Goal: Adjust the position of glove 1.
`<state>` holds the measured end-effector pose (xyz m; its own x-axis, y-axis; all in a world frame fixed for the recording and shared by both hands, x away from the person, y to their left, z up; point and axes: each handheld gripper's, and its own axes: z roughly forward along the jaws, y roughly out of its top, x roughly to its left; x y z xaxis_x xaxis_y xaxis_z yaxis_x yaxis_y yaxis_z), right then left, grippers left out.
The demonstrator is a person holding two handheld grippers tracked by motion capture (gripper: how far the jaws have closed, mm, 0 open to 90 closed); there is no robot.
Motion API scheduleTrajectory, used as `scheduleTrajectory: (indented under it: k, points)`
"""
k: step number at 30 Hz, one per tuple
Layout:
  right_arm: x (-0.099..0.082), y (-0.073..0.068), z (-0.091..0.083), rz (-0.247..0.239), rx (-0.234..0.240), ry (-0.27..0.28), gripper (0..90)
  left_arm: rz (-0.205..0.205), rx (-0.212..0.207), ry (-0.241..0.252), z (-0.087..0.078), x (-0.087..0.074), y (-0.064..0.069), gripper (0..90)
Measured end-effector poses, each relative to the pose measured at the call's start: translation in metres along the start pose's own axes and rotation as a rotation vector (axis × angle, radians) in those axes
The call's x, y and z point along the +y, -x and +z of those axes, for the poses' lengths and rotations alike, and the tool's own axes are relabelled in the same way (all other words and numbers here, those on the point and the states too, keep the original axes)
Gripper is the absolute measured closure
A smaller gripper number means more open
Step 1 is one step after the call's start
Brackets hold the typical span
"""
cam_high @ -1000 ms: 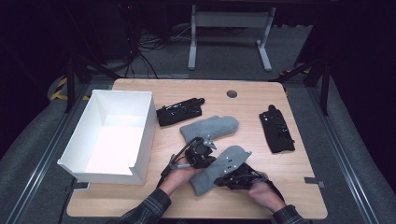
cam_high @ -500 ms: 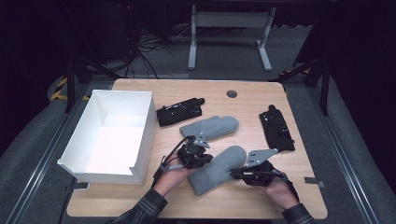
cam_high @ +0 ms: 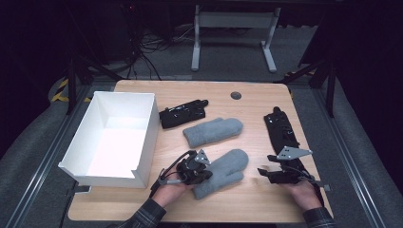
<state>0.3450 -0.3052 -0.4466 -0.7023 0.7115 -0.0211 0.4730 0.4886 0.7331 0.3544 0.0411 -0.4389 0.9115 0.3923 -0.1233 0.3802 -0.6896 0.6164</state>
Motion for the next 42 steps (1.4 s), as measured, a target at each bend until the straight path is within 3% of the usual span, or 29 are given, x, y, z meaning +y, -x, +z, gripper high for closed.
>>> scheduleTrajectory:
  k: [5, 9, 12, 15, 19, 27, 29, 30, 33, 38, 42]
  points:
    - [-0.012, 0.004, 0.001, 0.029, -0.022, -0.033, 29.3, -0.006, -0.008, 0.005, -0.007, -0.005, -0.005, 88.3]
    - [-0.015, 0.005, 0.002, 0.031, -0.026, -0.043, 28.3, -0.004, 0.015, 0.023, -0.013, 0.000, -0.007, 81.0]
    - [-0.017, 0.006, 0.005, 0.037, -0.035, -0.042, 27.7, -0.030, 0.048, 0.067, -0.019, 0.009, -0.015, 71.4]
    - [-0.017, 0.006, 0.005, 0.030, -0.040, -0.044, 27.5, -0.049, 0.073, 0.100, -0.020, 0.017, -0.024, 75.2]
    - [-0.018, 0.007, 0.006, 0.029, -0.039, -0.035, 27.3, -0.058, 0.106, 0.097, -0.019, 0.026, -0.036, 89.8]
    - [-0.020, 0.007, 0.006, 0.023, -0.031, -0.015, 26.5, -0.099, 0.187, 0.115, -0.014, 0.052, -0.069, 90.0]
    - [-0.021, 0.007, 0.007, 0.023, -0.031, -0.009, 25.9, -0.092, 0.217, 0.096, -0.009, 0.059, -0.080, 90.0]
    - [-0.021, 0.007, 0.007, 0.023, -0.030, -0.008, 25.7, -0.092, 0.217, 0.096, -0.009, 0.059, -0.080, 90.0]
    - [-0.022, 0.007, 0.007, 0.019, -0.029, -0.001, 24.9, -0.122, 0.238, 0.088, 0.004, 0.062, -0.100, 90.0]
    - [-0.023, 0.007, 0.008, 0.015, -0.021, 0.018, 24.3, -0.145, 0.236, 0.073, 0.019, 0.064, -0.119, 90.0]
    - [-0.023, 0.007, 0.008, 0.015, -0.021, 0.018, 24.3, -0.154, 0.227, 0.040, 0.027, 0.062, -0.122, 90.0]
